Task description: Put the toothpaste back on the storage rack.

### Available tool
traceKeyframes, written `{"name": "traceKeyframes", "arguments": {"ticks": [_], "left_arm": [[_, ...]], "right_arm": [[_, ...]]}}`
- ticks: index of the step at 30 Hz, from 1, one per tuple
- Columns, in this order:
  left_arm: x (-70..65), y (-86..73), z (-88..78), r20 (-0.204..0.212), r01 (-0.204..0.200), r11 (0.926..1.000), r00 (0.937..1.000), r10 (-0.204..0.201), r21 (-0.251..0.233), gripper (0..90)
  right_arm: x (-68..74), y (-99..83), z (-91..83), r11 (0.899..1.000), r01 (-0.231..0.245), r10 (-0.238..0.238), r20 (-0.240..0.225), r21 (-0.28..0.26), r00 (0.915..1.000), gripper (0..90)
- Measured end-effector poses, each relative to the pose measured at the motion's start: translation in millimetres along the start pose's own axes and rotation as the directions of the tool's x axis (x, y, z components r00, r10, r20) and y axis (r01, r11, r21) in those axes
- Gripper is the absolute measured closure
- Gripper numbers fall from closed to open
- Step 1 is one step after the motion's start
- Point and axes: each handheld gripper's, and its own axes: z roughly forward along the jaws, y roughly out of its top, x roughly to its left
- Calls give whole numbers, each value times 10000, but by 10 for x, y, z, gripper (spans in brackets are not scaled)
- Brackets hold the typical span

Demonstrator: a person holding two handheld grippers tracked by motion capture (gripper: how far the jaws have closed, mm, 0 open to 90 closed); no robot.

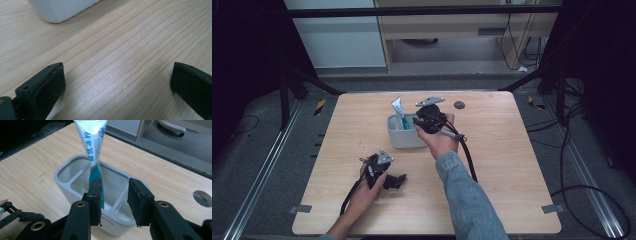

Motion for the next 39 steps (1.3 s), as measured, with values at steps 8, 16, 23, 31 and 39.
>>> {"name": "traceKeyframes", "arguments": {"ticks": [8,16,23,31,39], "left_arm": [[-1,0,1,-4,12,10000,10000,-12,-10,0],[-1,0,1,-4,14,10000,10000,-14,-10,0],[-1,0,1,-3,11,10000,10000,-11,-11,0],[0,0,1,-6,-1,10000,10000,1,-9,0],[-1,0,1,-5,9,10000,10000,-9,-12,0]], "right_arm": [[-118,-45,-106,9995,-289,289,61,-104,9996,520],[-209,-118,-155,9983,-572,572,-58,-117,9983,397],[-290,-117,-219,9978,-615,617,75,-232,9981,286],[-422,-159,-335,9970,-740,748,315,-240,9967,182],[-579,-278,-411,9979,-618,631,687,-217,9956,85]]}}
